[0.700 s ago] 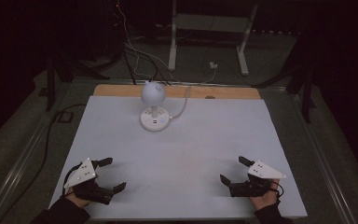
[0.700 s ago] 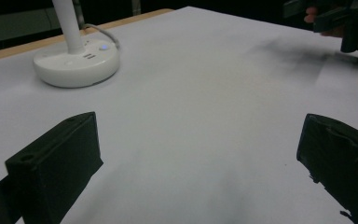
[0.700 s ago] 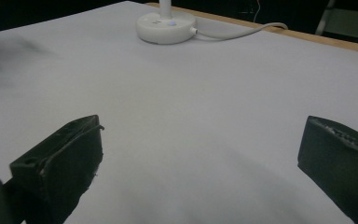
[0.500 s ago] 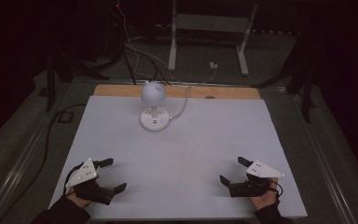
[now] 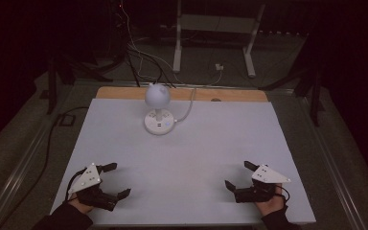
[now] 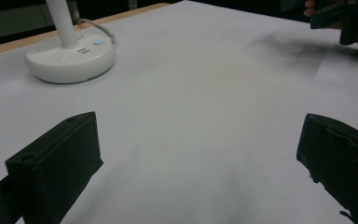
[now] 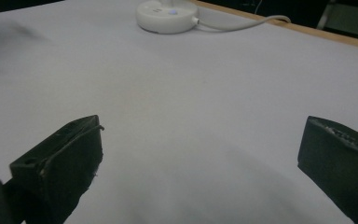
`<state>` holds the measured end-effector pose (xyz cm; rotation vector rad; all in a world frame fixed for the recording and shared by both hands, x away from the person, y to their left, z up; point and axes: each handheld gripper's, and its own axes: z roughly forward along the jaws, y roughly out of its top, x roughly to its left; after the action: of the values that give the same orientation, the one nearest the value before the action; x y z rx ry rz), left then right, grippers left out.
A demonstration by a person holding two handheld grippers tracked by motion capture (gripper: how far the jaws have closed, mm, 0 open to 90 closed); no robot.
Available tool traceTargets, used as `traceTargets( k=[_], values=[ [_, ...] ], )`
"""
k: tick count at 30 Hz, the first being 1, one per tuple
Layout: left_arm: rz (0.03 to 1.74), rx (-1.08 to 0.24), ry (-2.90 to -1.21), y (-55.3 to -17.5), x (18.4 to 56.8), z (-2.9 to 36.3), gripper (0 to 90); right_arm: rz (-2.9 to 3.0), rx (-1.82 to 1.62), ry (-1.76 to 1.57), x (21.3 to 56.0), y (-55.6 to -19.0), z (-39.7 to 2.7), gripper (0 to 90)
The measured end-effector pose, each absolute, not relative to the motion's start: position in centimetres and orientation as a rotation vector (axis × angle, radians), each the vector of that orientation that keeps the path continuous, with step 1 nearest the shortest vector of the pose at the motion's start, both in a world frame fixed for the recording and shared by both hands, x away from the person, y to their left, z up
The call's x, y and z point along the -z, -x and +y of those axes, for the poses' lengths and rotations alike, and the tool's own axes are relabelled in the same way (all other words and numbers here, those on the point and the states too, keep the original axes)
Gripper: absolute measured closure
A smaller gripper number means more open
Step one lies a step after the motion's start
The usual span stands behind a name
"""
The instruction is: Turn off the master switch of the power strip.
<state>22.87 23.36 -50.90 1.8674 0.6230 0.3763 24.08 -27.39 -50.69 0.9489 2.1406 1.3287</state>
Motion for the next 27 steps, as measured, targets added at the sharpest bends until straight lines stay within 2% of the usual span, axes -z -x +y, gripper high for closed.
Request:
traceTargets(
  k=[11,27],
  values=[
    [0.621,-0.353,-1.865,-22.8,50.9,23.3,0.3,2.153,-1.249,-0.973,50.8,-23.8,-26.6,0.0],
    [0.623,-0.353,-1.864,-22.6,50.7,23.3,0.2,2.154,-1.271,-1.059,48.5,-24.8,-26.1,0.0]
  ],
)
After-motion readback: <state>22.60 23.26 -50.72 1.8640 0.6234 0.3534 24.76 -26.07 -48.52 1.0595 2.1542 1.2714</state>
